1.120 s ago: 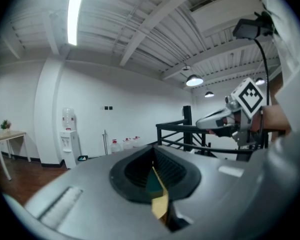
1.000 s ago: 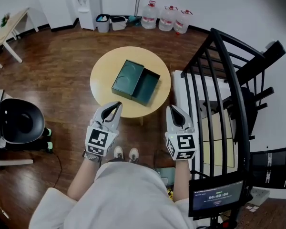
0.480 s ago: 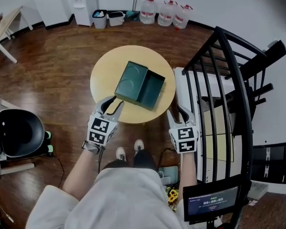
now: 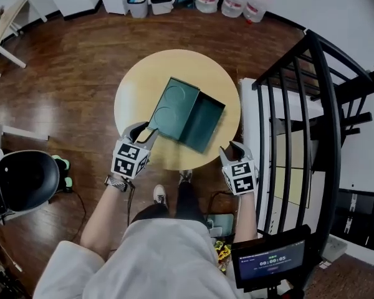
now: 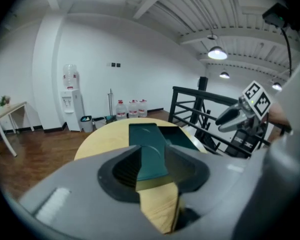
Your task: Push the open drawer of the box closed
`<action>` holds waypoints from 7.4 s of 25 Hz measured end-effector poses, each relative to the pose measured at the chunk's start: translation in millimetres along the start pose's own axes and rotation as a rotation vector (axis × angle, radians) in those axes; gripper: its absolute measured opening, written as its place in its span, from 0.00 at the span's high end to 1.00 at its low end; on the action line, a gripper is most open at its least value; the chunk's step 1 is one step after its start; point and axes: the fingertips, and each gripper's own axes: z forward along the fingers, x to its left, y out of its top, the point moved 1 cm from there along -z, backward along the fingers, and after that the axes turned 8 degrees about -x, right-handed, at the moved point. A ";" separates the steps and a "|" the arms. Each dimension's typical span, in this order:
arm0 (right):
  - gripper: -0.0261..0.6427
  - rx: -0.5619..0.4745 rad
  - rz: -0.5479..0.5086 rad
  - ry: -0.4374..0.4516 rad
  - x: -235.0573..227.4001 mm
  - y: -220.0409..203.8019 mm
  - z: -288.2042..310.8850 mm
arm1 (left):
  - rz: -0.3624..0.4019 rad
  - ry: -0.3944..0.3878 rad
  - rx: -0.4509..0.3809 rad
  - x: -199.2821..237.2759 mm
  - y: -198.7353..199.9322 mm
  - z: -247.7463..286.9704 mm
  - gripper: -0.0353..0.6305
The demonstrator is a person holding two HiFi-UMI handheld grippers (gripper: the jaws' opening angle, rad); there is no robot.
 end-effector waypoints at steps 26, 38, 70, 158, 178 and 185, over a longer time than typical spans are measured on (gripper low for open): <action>0.83 0.187 -0.058 0.358 -4.0 -67.4 115.3 | -0.188 0.098 0.368 26.6 -77.9 38.9 0.71; 0.86 0.209 -0.134 0.349 -8.1 -60.2 119.2 | -0.197 0.118 0.335 23.5 -77.1 39.5 0.71; 0.86 0.141 -0.137 0.413 44.6 -8.1 171.3 | -0.144 0.071 0.309 14.5 -73.6 43.1 0.71; 0.96 -0.690 0.051 -0.109 49.2 209.9 -158.9 | 0.195 0.059 -0.490 -78.2 174.2 -140.0 0.94; 0.96 -0.613 0.146 -0.177 79.6 167.1 -195.4 | 0.152 0.018 -0.438 -85.6 123.2 -177.1 0.94; 0.96 -0.636 0.148 -0.170 91.9 146.0 -228.9 | 0.177 0.020 -0.458 -121.6 115.4 -199.0 0.94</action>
